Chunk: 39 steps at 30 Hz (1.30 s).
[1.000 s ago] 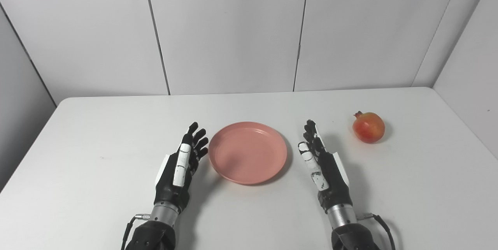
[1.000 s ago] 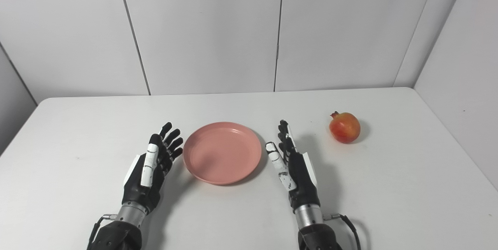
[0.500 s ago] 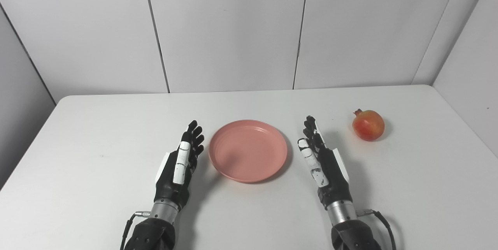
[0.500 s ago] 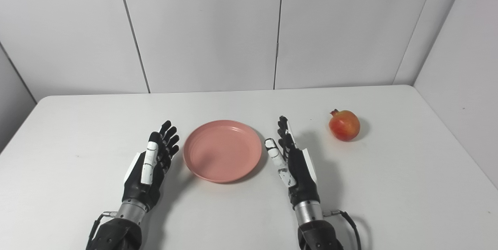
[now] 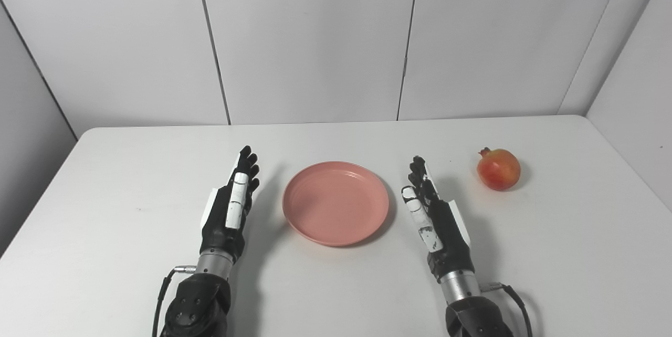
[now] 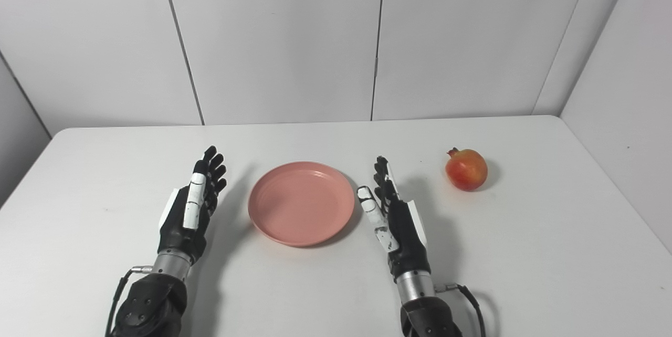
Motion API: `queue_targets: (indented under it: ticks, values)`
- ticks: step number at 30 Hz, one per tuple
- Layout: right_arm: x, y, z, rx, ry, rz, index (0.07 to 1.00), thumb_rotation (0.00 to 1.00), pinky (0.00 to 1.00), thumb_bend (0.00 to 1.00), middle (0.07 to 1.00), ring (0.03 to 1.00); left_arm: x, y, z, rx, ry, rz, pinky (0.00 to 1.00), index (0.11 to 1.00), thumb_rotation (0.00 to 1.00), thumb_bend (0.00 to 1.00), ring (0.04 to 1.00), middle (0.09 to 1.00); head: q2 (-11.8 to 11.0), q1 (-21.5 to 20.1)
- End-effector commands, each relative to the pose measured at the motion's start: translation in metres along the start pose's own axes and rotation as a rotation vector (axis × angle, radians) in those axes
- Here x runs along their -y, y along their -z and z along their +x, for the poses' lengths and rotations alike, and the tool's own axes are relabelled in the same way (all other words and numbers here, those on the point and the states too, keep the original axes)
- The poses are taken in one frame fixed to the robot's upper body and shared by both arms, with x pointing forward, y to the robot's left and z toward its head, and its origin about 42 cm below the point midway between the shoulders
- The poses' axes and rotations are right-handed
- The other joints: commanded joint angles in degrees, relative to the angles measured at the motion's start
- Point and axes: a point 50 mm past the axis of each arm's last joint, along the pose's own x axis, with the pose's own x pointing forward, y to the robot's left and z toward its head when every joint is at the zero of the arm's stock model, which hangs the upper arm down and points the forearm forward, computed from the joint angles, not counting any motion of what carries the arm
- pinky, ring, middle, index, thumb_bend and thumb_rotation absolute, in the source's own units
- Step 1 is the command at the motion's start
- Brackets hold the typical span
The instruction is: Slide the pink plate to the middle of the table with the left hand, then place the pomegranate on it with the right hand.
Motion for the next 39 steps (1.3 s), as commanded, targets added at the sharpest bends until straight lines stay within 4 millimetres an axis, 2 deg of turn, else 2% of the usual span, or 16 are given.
queue_targets:
  ticks: [1, 8, 12, 14, 17, 25, 27, 32, 39]
  values:
    - [-0.001, -0.018, 0.009, 0.051, 0.009, 0.021, 1.000, 0.88, 1.00, 0.73, 1.000, 1.000, 0.005, -0.020, 0.018, 0.077, 0.010, 0.018, 0.99, 1.000, 1.00, 0.69, 0.999, 1.000, 0.1, 0.1]
    - [0.004, -0.018, 0.008, 0.044, 0.026, 0.036, 1.000, 0.88, 1.00, 0.71, 1.000, 1.000, 0.015, -0.012, 0.029, 0.027, 0.004, 0.052, 0.97, 1.000, 1.00, 0.70, 0.987, 0.995, 0.4, 0.7]
    - [0.007, -0.018, 0.007, 0.050, 0.043, 0.049, 0.996, 0.83, 1.00, 0.71, 1.000, 1.000, 0.027, -0.011, 0.032, -0.006, -0.009, 0.102, 0.93, 0.996, 1.00, 0.71, 0.966, 0.983, 0.8, 1.2]
    - [0.008, -0.018, 0.005, 0.053, 0.052, 0.045, 0.981, 0.83, 1.00, 0.70, 1.000, 1.000, 0.035, -0.011, 0.032, 0.001, 0.004, 0.050, 0.95, 0.999, 1.00, 0.68, 0.978, 0.995, 1.0, 1.2]
    - [0.009, -0.020, 0.005, 0.061, 0.067, 0.051, 0.968, 0.81, 1.00, 0.70, 0.990, 0.995, 0.042, -0.010, 0.032, -0.005, 0.018, 0.006, 0.98, 1.000, 1.00, 0.69, 0.997, 1.000, 1.3, 1.5]
    - [0.009, -0.021, 0.008, 0.081, 0.098, 0.076, 0.942, 0.74, 0.93, 0.67, 0.955, 0.951, 0.042, -0.013, 0.027, 0.002, 0.035, -0.044, 1.00, 1.000, 1.00, 0.71, 1.000, 1.000, 1.5, 1.3]
    - [0.009, -0.022, 0.010, 0.088, 0.097, 0.063, 0.943, 0.75, 0.93, 0.67, 0.953, 0.945, 0.042, -0.015, 0.026, 0.003, 0.042, -0.055, 1.00, 1.000, 1.00, 0.71, 1.000, 1.000, 1.4, 1.1]
    - [0.015, -0.027, 0.016, 0.104, 0.056, 0.020, 0.996, 0.84, 1.00, 0.69, 0.996, 0.996, 0.042, -0.016, 0.023, 0.010, 0.057, -0.069, 1.00, 1.000, 1.00, 0.73, 1.000, 1.000, 1.4, 0.5]
    - [0.026, -0.037, 0.026, 0.142, 0.063, 0.007, 1.000, 0.86, 1.00, 0.73, 1.000, 1.000, 0.038, -0.013, 0.023, 0.006, 0.064, -0.064, 1.00, 1.000, 1.00, 0.73, 1.000, 1.000, 0.7, -0.9]
